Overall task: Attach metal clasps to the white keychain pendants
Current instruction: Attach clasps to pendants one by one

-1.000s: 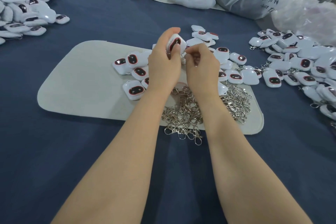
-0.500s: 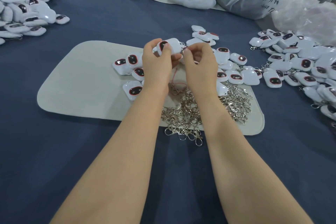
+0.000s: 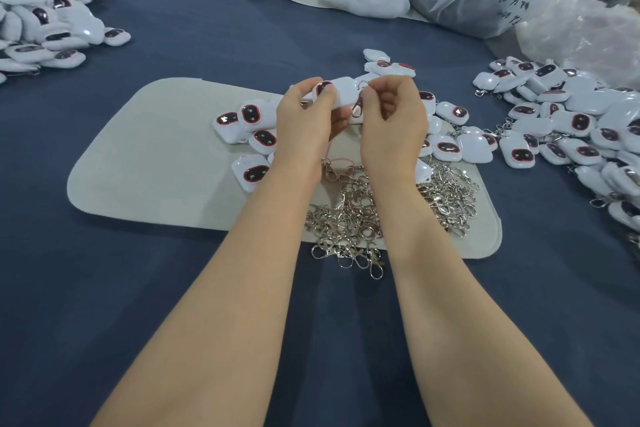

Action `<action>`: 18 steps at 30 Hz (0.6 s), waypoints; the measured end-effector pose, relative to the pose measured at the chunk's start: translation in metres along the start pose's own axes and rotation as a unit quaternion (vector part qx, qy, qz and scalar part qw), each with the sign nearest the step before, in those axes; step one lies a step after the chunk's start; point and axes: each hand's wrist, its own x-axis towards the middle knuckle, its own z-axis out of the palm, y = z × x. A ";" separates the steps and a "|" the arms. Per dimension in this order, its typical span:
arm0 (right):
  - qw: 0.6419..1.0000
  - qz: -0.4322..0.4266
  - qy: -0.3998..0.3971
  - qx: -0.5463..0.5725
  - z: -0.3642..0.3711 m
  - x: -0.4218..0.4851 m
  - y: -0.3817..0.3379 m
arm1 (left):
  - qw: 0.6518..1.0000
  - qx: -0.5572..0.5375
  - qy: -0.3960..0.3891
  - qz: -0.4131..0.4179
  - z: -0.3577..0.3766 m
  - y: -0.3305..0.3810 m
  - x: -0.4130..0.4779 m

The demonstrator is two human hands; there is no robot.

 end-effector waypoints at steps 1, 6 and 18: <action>1.000 -0.007 -0.003 -0.007 0.000 0.000 0.000 | 1.000 0.002 0.004 0.005 0.000 0.000 0.000; 0.999 -0.014 -0.023 -0.030 0.001 0.000 0.000 | 1.000 -0.002 0.002 0.021 -0.001 0.000 -0.001; 0.999 -0.021 -0.009 -0.025 -0.001 0.000 -0.002 | 0.998 0.024 -0.007 0.051 -0.003 0.000 -0.001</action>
